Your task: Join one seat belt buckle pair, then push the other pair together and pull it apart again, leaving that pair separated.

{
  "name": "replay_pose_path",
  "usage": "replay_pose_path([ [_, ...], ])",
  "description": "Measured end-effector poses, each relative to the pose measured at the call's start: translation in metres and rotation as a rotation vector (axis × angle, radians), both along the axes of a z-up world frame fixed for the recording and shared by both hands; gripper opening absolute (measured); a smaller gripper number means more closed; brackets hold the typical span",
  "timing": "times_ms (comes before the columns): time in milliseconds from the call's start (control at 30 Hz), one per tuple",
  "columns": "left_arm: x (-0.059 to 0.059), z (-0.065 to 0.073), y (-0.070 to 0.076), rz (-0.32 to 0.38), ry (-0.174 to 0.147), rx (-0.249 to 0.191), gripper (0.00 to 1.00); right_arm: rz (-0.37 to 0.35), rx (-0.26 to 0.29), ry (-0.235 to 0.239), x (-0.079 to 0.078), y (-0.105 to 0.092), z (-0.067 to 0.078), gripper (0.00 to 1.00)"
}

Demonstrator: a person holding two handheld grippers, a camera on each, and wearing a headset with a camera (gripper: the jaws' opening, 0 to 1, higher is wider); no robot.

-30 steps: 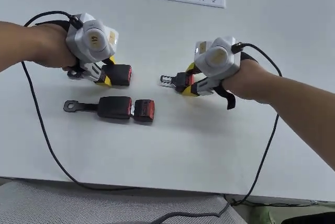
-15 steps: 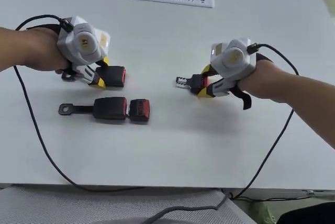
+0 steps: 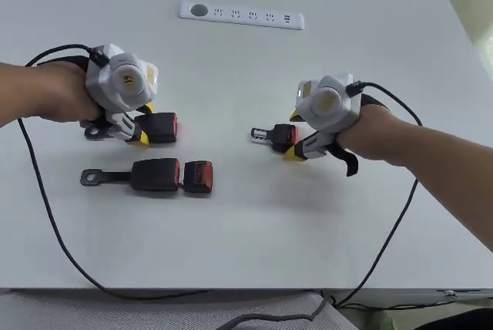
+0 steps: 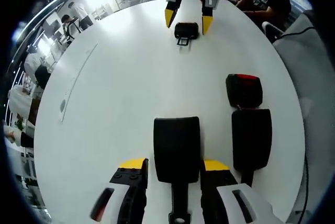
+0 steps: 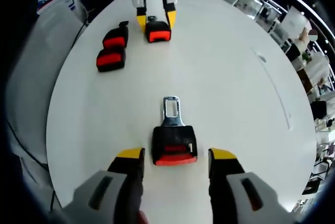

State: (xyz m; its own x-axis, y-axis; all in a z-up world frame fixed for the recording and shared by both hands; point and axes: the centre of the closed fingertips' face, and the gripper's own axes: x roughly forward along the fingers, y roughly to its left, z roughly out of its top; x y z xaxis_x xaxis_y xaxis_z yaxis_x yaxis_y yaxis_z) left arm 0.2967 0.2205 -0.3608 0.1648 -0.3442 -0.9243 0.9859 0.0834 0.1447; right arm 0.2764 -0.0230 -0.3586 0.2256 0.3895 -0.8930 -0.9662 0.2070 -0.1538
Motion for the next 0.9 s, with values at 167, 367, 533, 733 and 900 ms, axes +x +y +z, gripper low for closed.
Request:
replay_pose_path([
  [167, -0.005, 0.011, 0.022, 0.054, -0.035, -0.028, 0.48, -0.025, 0.043, -0.004, -0.011, -0.008, 0.012, 0.57],
  [367, -0.024, 0.037, 0.036, 0.186, -0.063, -0.148, 0.49, -0.099, 0.150, -0.038, -0.031, -0.006, 0.033, 0.64],
  [533, -0.051, 0.052, 0.052, 0.258, -0.112, -0.194, 0.62, -0.142, 0.215, -0.064, -0.044, -0.005, 0.041, 0.74],
  [733, -0.084, 0.063, 0.069, 0.367, -0.092, -0.252, 0.73, -0.178, 0.246, -0.065, -0.063, 0.002, 0.039, 0.86],
  [900, -0.096, 0.069, 0.081, 0.439, -0.092, -0.282, 0.78, -0.173, 0.256, -0.068, -0.073, 0.007, 0.044, 0.88],
])
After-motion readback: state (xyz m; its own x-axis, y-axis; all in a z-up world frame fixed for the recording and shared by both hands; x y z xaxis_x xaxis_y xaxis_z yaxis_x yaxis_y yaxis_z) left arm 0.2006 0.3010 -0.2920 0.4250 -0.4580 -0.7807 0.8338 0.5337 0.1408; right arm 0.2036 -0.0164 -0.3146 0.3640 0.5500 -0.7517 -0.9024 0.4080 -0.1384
